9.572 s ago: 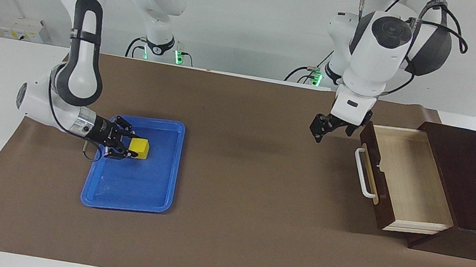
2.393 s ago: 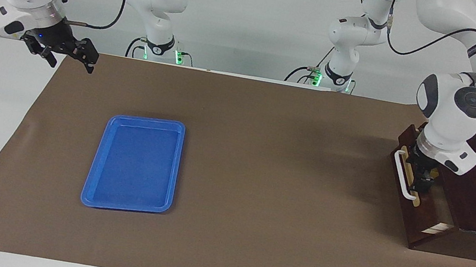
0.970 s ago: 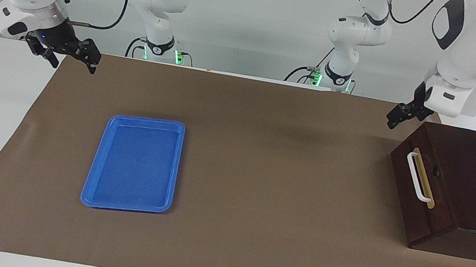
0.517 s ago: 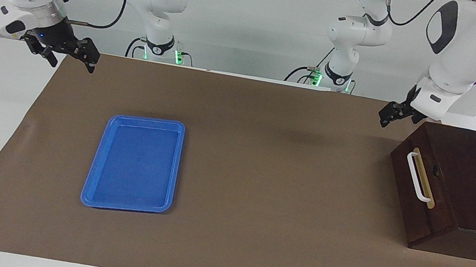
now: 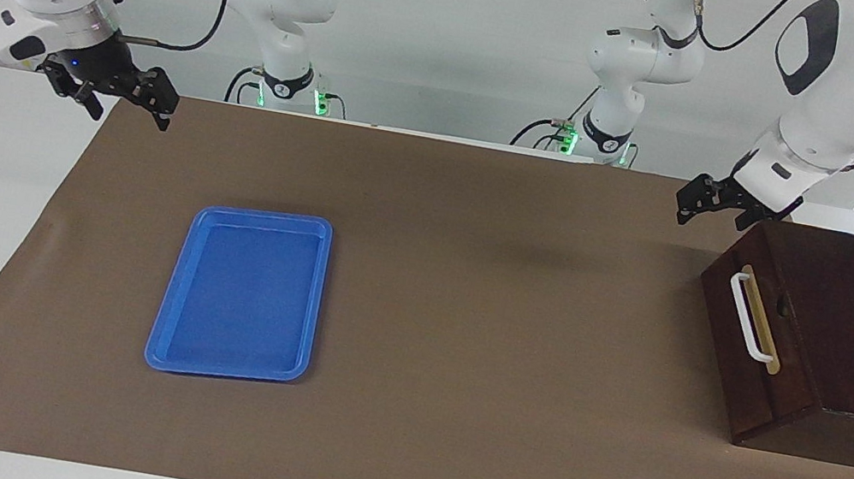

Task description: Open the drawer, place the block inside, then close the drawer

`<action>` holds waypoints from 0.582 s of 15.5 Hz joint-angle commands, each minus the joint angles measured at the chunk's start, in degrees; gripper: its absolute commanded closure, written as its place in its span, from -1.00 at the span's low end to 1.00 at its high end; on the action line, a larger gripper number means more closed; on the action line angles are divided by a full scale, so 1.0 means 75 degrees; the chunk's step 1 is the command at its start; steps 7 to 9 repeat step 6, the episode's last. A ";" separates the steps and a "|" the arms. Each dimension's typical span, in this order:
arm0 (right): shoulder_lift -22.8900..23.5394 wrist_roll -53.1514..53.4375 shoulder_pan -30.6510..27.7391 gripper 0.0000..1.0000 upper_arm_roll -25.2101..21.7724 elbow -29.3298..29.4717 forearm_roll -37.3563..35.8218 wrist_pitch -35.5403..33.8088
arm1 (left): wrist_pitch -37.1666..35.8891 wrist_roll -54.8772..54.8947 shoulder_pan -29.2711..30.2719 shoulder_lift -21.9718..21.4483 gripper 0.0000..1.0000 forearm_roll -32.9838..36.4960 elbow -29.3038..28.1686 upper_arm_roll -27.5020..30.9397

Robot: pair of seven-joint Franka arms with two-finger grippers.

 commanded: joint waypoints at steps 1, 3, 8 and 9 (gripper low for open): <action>-0.0109 -0.0124 -0.0065 -1.00 0.0045 -0.0098 -0.0052 -0.0009 | 0.0041 0.0133 -0.0145 -0.0127 -1.00 -0.0118 -0.0179 0.0108; -0.0109 -0.0124 -0.0065 -1.00 0.0045 -0.0098 -0.0052 -0.0009 | 0.0029 0.0121 -0.0145 -0.0104 -1.00 -0.0118 -0.0132 0.0073; -0.0109 -0.0124 -0.0065 -1.00 0.0045 -0.0098 -0.0052 -0.0009 | -0.0006 0.0121 -0.0157 -0.0104 -1.00 -0.0118 -0.0132 0.0038; -0.0109 -0.0124 -0.0065 -1.00 0.0045 -0.0098 -0.0052 -0.0009 | -0.0006 0.0121 -0.0157 -0.0104 -1.00 -0.0118 -0.0132 0.0038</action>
